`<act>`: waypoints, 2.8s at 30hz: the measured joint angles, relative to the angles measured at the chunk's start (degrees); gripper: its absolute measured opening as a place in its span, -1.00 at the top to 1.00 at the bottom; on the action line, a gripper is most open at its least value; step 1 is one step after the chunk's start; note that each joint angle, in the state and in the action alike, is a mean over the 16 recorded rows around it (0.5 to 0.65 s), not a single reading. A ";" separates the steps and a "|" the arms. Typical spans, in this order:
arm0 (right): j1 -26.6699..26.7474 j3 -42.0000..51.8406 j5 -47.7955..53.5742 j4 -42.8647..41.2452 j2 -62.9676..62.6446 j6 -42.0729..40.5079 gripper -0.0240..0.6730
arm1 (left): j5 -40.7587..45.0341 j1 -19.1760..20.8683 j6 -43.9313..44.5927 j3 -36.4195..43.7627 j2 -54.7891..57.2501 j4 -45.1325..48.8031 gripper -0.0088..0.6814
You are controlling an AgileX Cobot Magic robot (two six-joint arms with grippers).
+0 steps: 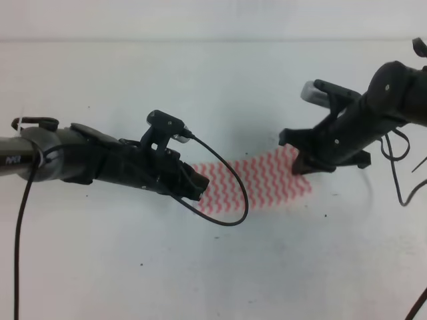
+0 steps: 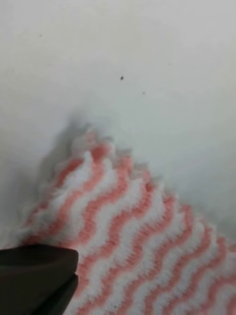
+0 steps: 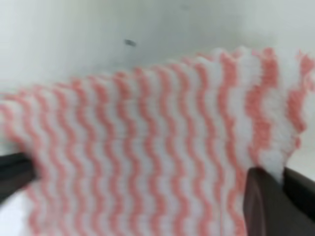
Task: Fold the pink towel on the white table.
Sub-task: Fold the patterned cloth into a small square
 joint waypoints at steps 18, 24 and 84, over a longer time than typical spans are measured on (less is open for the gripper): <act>3.78 -2.17 -2.21 5.26 -0.25 -2.79 0.94 | 0.23 0.01 0.00 0.07 -0.02 0.23 0.98; 5.05 -2.41 -3.23 6.07 0.13 -3.12 0.94 | 0.29 0.00 0.00 0.03 0.00 0.09 0.98; 10.31 -10.48 -0.43 9.06 6.91 -4.71 0.94 | 0.27 -0.08 0.00 -0.03 0.19 -0.47 0.98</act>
